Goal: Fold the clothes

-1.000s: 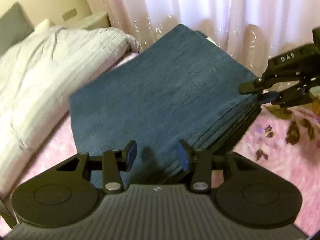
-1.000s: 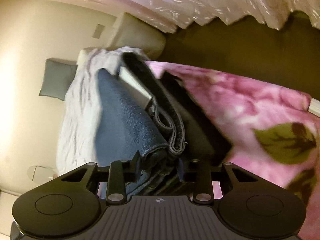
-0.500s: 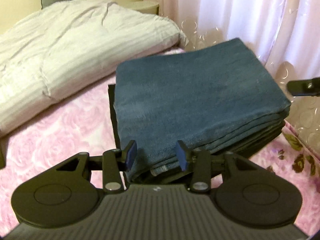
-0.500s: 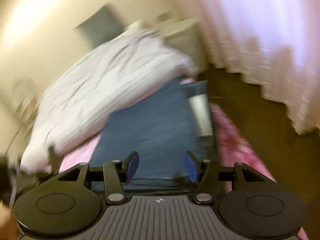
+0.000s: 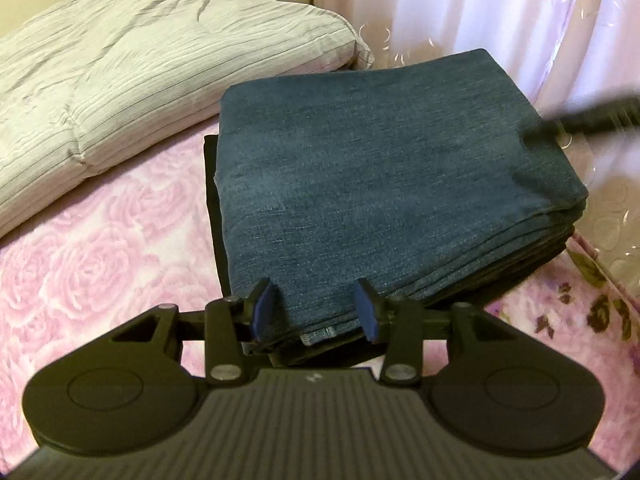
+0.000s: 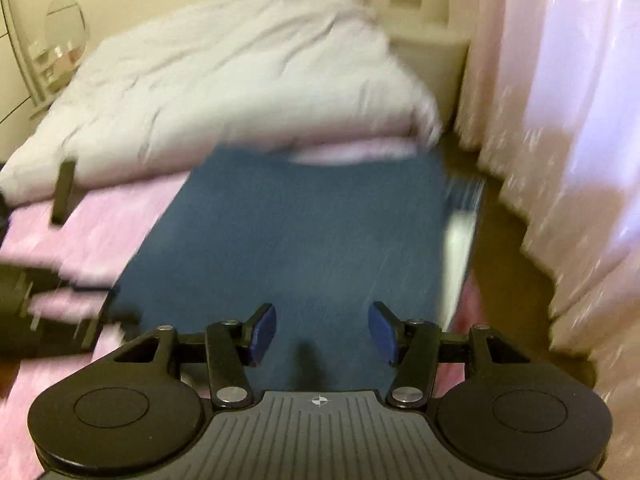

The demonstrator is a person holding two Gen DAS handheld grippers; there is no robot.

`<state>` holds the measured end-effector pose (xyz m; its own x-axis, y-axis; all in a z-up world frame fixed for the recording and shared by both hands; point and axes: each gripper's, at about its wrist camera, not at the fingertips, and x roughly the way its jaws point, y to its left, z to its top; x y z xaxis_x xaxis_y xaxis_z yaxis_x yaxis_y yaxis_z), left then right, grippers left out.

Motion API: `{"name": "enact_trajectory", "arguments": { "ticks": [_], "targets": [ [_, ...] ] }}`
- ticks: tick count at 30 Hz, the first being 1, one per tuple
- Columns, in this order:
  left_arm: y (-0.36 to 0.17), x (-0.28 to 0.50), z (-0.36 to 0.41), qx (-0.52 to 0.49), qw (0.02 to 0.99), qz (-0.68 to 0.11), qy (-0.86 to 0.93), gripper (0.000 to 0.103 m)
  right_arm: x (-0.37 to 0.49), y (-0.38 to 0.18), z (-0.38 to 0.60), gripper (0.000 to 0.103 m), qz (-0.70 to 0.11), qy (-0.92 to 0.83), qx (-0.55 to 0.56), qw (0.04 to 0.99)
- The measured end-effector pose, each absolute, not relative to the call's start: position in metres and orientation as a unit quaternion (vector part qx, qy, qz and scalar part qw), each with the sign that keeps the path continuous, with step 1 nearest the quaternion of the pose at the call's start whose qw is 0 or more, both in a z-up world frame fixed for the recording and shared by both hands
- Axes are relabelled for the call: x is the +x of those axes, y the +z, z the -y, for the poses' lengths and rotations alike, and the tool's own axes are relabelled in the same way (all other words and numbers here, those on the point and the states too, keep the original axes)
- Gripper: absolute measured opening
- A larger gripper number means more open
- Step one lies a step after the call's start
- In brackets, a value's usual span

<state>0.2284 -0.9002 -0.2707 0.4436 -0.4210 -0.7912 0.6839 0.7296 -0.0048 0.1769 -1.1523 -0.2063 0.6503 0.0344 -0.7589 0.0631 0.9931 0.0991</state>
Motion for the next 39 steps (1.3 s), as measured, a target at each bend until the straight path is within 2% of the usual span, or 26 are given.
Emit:
{"name": "enact_trajectory", "arguments": {
  "ticks": [3,8,14,19,21,24,27,33,35,39],
  "targets": [
    [-0.271,0.228,0.899,0.159,0.835,-0.41,-0.332,0.041,0.212,-0.197,1.179,0.055,-0.406,-0.026,0.069,0.911],
    [-0.272,0.226,0.903,0.165,0.836,-0.406,-0.33,0.041,0.259,-0.24,1.232,0.055,-0.474,-0.082,0.162,0.861],
    [-0.272,0.228,0.903,0.168,0.834,-0.406,-0.332,0.043,0.259,-0.238,1.235,0.055,-0.468,-0.077,0.148,0.868],
    [-0.271,0.227,0.904,0.172,0.835,-0.405,-0.33,0.043,0.239,-0.189,1.204,0.055,-0.368,-0.059,0.077,0.925],
    [-0.271,0.227,0.904,0.175,0.834,-0.405,-0.331,0.043,0.245,-0.196,1.198,0.055,-0.384,-0.039,0.072,0.92],
    [-0.27,0.228,0.905,0.178,0.833,-0.404,-0.332,0.043,0.261,-0.233,1.21,0.055,-0.45,-0.071,0.077,0.887],
    [-0.27,0.228,0.906,0.182,0.832,-0.404,-0.333,0.043,0.259,-0.248,1.233,0.055,-0.452,-0.065,0.15,0.877],
    [-0.266,0.23,0.907,0.185,0.829,-0.406,-0.336,0.043,0.238,-0.2,1.209,0.055,-0.389,-0.07,0.072,0.916],
    [-0.258,0.231,0.907,0.179,0.831,-0.402,-0.34,0.038,0.228,-0.186,1.199,0.055,-0.37,-0.051,0.086,0.924],
    [-0.239,0.239,0.915,0.164,0.84,-0.38,-0.35,0.038,0.229,-0.206,1.188,0.055,-0.423,-0.007,0.099,0.901]
  ]
}}
